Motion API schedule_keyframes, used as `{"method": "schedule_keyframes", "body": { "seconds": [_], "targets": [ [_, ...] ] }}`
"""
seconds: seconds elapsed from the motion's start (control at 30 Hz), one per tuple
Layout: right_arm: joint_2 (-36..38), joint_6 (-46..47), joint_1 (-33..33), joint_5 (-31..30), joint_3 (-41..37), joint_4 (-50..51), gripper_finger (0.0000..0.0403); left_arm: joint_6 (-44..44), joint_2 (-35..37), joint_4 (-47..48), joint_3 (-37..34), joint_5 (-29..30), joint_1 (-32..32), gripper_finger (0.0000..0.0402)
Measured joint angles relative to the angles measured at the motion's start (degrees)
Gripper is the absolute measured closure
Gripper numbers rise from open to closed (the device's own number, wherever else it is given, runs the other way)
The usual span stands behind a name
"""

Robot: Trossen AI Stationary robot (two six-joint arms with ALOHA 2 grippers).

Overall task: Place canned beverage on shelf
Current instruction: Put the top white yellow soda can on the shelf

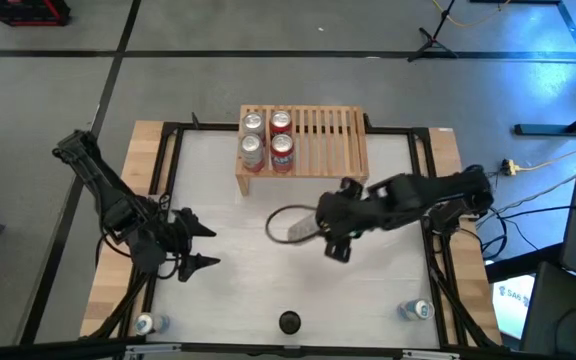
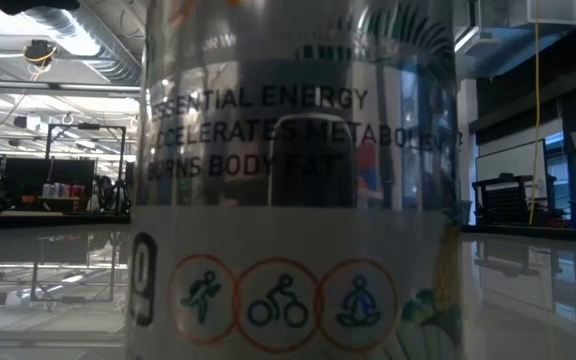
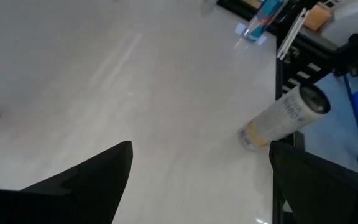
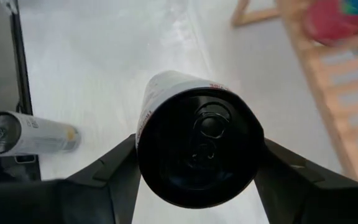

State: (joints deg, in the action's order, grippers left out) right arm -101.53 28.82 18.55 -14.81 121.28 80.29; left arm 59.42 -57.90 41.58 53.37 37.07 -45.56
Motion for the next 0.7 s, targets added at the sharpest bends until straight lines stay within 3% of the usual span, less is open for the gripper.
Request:
{"method": "schedule_keyframes", "body": {
  "seconds": [0.33,0.7],
  "targets": [
    [-8.7,-9.7,-3.1,6.4,-8.0,-2.4,0.0158,1.6,-5.8,-3.0,0.0,-6.6,4.6,0.0033],
    [-12.1,-14.3,-7.2,10.2,-14.1,-11.4,0.0158,0.1,-6.6,-7.4,0.0,-7.9,2.6,0.0033]
  ]
}}
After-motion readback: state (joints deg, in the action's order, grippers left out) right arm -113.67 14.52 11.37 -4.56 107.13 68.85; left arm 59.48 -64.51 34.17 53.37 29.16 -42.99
